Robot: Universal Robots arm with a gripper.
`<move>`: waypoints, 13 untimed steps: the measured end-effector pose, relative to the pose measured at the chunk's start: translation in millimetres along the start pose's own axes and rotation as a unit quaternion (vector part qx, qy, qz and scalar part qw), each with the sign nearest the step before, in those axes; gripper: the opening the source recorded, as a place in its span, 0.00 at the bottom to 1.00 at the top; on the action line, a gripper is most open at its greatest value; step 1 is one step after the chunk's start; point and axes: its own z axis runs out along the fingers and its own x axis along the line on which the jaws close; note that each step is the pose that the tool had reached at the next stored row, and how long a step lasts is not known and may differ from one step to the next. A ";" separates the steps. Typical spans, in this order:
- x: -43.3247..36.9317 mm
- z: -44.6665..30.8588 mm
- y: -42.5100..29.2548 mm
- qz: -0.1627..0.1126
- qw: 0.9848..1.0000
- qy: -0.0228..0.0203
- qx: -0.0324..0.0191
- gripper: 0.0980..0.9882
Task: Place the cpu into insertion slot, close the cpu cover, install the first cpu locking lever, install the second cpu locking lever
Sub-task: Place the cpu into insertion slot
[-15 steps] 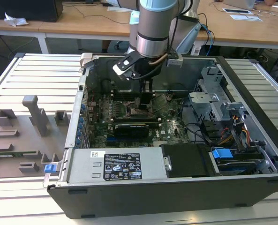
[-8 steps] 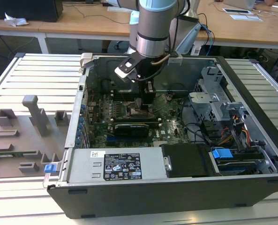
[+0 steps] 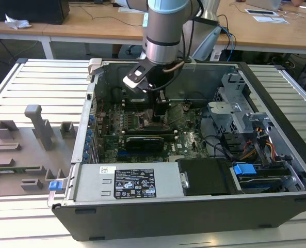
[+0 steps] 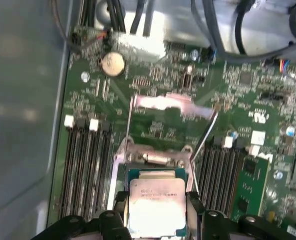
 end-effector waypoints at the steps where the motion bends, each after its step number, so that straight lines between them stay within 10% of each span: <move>1: 0.3 0.9 -1.6 0.000 1.000 0.000 0.000 0.50; 13: -0.5 14.7 -2.8 0.062 0.998 0.002 0.003 0.50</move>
